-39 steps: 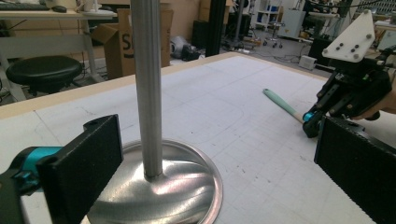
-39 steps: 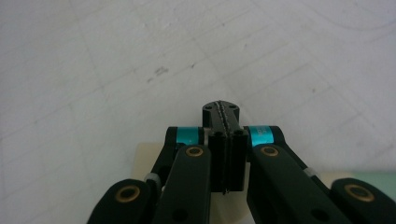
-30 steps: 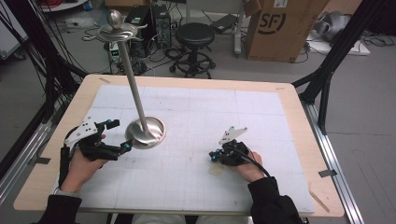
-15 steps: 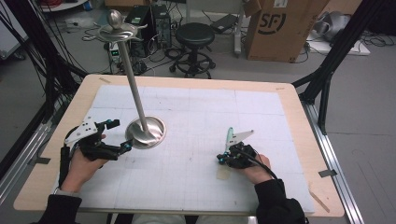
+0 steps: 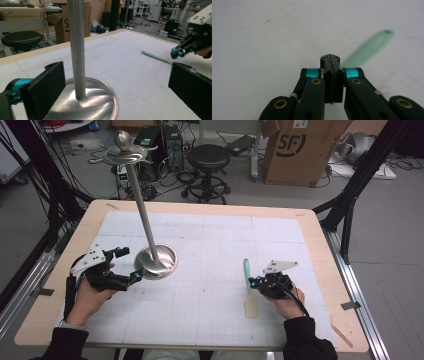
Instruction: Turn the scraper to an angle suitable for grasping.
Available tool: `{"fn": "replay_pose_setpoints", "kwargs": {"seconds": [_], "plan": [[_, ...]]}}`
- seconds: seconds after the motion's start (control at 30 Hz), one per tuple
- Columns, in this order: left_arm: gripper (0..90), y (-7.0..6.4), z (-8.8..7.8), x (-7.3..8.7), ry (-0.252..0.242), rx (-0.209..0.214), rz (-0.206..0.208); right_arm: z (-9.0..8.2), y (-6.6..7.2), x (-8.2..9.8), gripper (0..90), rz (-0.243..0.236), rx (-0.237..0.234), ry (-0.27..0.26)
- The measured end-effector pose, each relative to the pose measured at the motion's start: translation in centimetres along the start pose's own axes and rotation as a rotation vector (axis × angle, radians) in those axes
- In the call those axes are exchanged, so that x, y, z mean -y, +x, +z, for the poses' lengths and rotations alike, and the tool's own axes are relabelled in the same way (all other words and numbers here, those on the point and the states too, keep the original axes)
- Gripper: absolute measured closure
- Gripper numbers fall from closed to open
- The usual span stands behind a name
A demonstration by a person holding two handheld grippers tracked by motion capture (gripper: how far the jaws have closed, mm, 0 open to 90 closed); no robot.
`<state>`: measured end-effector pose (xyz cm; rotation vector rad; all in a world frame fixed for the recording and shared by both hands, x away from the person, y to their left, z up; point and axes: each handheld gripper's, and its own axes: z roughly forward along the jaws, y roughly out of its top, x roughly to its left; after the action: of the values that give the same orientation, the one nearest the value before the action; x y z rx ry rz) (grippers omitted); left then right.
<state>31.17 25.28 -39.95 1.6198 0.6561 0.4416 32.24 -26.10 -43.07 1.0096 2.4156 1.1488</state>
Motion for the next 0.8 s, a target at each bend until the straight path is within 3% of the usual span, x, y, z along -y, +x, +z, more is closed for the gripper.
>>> {"fn": "replay_pose_setpoints", "kwargs": {"seconds": [0.03, 0.07, 0.17, 0.27, 0.47, 0.8], "plan": [[1.7, 0.0, 0.0, 0.0, 0.003, 0.004, 0.001, 0.1, -0.5, 0.1, 90.0, 0.032, 0.03, 0.002], [1.7, -0.1, 0.1, 0.0, 0.006, 0.002, 0.002, 0.1, -0.5, 0.1, 90.0, 0.032, 0.03, 0.002], [1.7, -0.2, 0.1, 0.0, 0.011, 0.003, 0.006, 0.8, -1.6, 0.5, 90.0, 0.083, 0.087, 0.03], [1.7, -0.2, 0.0, 0.0, 0.007, 0.002, 0.008, 1.3, -1.8, 0.7, 90.0, 0.104, 0.092, 0.035], [1.7, -0.4, 0.1, 0.1, 0.022, 0.007, 0.014, 2.6, -1.5, -0.2, 90.0, 0.082, 0.053, 0.029], [1.7, -0.3, 0.1, 0.1, 0.034, 0.0, 0.014, 5.1, 1.6, -2.8, 90.0, -0.029, -0.041, 0.097]]}}
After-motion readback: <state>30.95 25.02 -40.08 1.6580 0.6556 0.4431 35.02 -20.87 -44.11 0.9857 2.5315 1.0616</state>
